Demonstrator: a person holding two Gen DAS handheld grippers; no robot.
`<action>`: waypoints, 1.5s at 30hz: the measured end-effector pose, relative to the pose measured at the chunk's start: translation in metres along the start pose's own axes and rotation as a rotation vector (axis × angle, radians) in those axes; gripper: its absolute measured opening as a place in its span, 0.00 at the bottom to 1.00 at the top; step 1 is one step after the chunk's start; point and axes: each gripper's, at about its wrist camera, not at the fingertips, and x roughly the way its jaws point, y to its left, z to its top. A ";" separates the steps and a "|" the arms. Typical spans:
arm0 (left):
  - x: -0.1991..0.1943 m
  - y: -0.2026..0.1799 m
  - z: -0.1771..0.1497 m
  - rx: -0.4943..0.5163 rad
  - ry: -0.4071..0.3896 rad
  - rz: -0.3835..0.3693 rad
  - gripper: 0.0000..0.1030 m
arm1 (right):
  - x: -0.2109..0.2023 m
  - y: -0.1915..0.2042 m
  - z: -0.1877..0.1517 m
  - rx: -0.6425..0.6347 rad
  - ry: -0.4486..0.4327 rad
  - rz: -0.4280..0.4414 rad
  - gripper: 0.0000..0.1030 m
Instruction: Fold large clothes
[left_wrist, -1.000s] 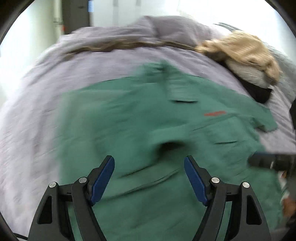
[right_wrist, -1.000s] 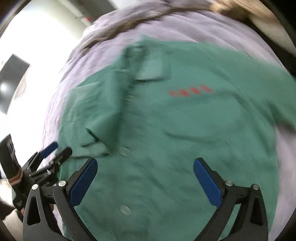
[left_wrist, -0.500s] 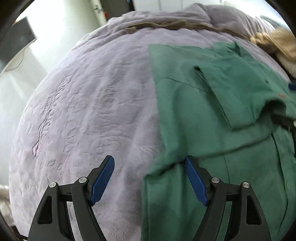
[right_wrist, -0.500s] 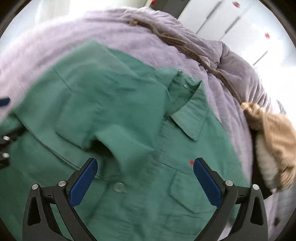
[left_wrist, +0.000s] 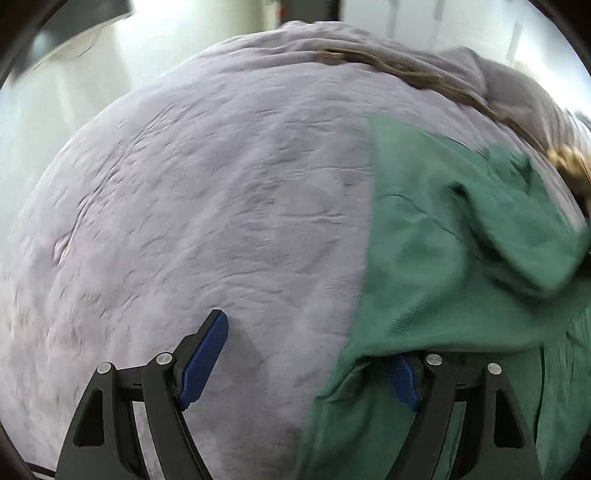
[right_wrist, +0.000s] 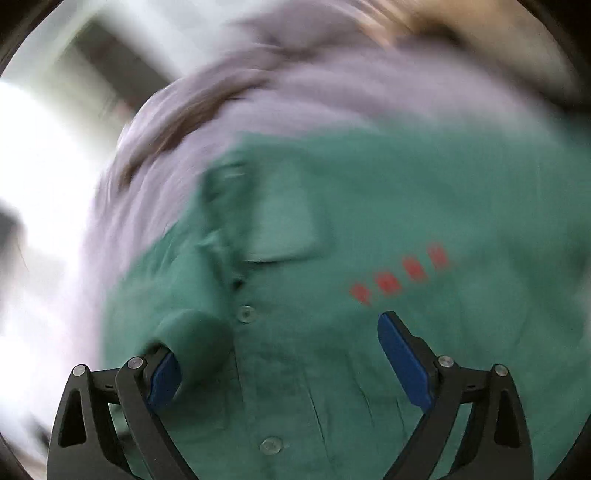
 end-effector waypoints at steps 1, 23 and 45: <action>0.001 0.006 -0.001 -0.031 0.007 -0.030 0.84 | 0.001 -0.019 0.000 0.089 0.026 0.033 0.93; -0.022 0.006 -0.011 0.163 0.098 -0.099 0.86 | -0.070 -0.027 -0.022 -0.119 0.137 -0.039 0.96; 0.062 -0.073 0.120 0.167 0.149 -0.254 0.85 | -0.005 0.066 -0.001 -0.493 0.049 -0.171 0.13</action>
